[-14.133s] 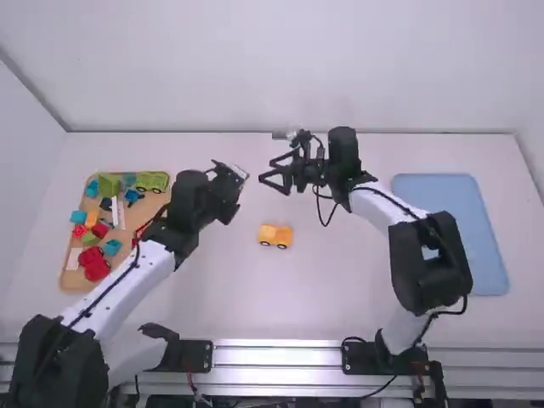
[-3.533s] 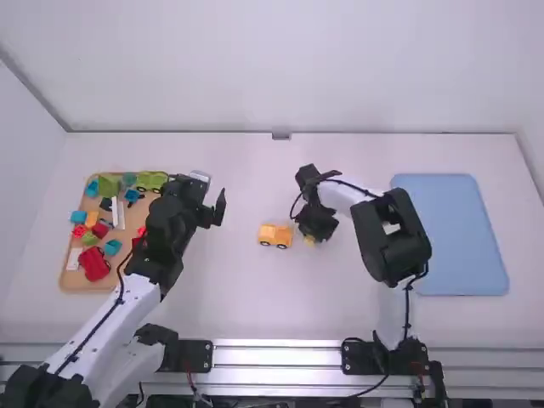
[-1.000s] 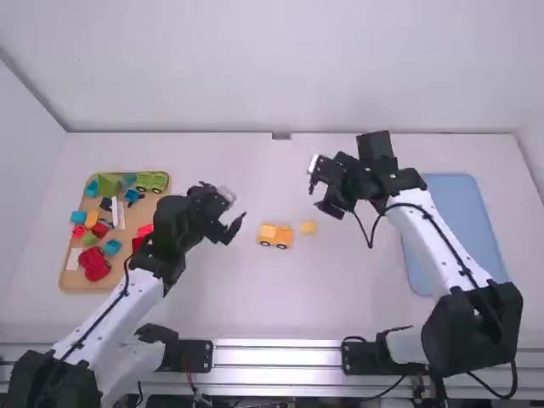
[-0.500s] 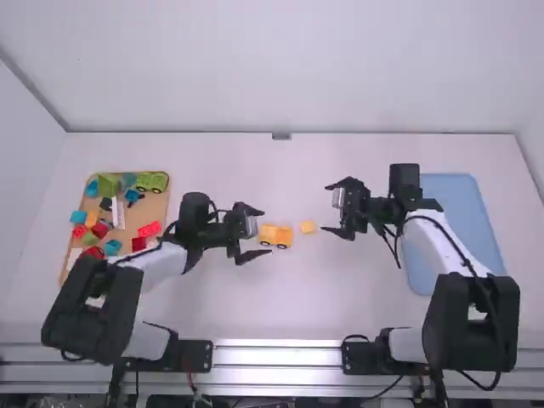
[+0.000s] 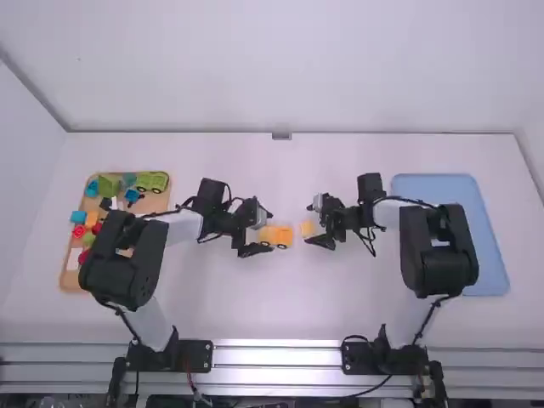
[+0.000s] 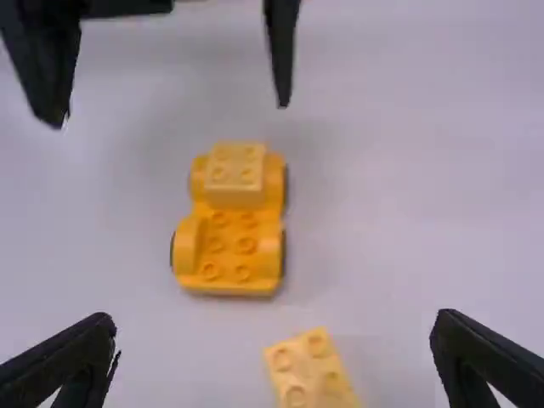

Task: Assemble lego blocks to make yellow taxi

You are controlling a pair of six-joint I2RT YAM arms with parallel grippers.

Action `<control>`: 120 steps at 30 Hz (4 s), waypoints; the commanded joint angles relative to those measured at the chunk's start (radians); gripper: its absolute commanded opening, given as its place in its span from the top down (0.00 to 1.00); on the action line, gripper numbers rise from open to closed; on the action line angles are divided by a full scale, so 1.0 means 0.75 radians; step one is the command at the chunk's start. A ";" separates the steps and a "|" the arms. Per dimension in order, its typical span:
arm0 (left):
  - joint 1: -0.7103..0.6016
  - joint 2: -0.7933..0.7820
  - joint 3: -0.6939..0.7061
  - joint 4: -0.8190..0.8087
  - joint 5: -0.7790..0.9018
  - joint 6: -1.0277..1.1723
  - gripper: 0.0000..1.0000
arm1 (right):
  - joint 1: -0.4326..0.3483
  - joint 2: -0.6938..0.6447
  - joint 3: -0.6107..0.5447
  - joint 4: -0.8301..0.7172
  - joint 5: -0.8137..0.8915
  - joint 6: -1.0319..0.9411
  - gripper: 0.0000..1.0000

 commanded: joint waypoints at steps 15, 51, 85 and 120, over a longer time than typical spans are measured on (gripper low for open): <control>0.009 0.011 0.027 -0.121 0.021 0.245 0.01 | -0.034 0.225 0.133 -0.048 0.105 -0.227 0.20; -0.035 0.198 -0.054 0.277 -0.135 0.106 0.00 | 0.109 0.282 0.542 -0.858 0.076 -0.532 0.85; -0.095 0.309 0.025 0.333 -0.303 -0.081 0.50 | 0.276 -0.072 0.187 -0.156 0.352 0.199 0.96; -0.094 0.309 0.025 0.202 -0.202 0.071 0.59 | 0.386 -0.028 -0.018 0.089 0.500 0.311 0.94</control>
